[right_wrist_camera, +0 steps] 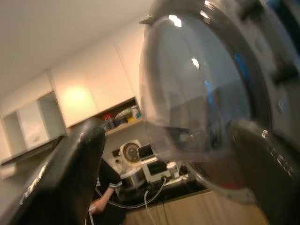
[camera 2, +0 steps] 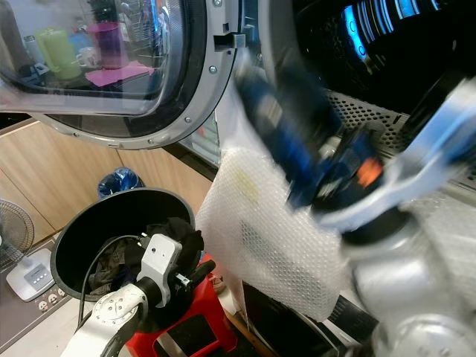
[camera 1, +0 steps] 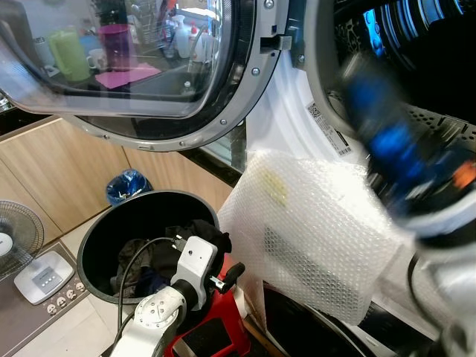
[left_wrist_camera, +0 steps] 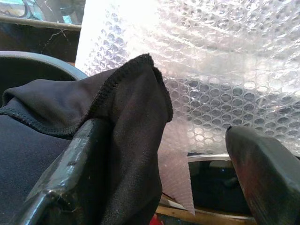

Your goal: Clothes washing

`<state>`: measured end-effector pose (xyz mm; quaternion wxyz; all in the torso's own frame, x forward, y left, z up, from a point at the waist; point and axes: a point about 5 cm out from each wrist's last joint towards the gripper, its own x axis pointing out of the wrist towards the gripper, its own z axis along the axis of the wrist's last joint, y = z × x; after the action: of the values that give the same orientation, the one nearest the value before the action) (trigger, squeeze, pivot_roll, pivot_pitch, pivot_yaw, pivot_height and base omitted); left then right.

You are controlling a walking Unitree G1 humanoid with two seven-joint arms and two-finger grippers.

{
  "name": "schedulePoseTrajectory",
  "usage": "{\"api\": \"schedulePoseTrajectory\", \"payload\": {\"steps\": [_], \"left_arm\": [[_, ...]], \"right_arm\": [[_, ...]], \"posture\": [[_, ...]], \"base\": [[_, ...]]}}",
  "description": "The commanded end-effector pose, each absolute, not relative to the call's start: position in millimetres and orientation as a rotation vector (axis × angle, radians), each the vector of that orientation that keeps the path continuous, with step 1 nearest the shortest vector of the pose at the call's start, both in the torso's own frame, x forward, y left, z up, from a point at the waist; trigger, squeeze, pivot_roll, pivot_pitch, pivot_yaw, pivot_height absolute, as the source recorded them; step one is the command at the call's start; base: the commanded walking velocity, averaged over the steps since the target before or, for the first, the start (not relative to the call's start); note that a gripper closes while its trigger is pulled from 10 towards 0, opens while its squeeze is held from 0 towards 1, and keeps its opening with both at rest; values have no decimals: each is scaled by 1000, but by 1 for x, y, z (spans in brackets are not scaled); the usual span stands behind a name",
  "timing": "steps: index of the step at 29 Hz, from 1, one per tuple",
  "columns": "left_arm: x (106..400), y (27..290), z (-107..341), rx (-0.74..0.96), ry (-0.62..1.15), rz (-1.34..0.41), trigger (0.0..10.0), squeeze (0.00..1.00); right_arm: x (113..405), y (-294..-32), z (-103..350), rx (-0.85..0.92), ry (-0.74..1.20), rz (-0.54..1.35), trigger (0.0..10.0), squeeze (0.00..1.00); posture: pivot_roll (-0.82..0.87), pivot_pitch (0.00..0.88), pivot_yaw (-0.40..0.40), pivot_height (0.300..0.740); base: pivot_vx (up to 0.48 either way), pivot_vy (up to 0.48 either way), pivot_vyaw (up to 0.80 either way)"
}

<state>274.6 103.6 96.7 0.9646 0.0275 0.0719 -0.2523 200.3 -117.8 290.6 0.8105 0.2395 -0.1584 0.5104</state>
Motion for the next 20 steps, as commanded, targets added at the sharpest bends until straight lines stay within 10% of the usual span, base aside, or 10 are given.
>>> {"api": "schedulePoseTrajectory", "payload": {"steps": [1, 14, 20], "left_arm": [[274, 108, 96, 68, 132, -489, 10000, 0], [276, 119, 113, 54, 31, -419, 10000, 0], [275, 125, 128, 37, -23, -379, 10000, 0]], "right_arm": [[199, -116, 268, 498, -228, 1104, 10000, 0], [191, -159, 101, 454, 366, 836, 10000, 0], [193, -198, 13, 331, 671, 430, 10000, 0]], "posture": [[-149, 100, 10, 740], [-110, 102, 12, 740], [-102, 106, 12, 740]], "base": [[0, 0, 0], [0, 0, 0], [0, 0, 0]]}}
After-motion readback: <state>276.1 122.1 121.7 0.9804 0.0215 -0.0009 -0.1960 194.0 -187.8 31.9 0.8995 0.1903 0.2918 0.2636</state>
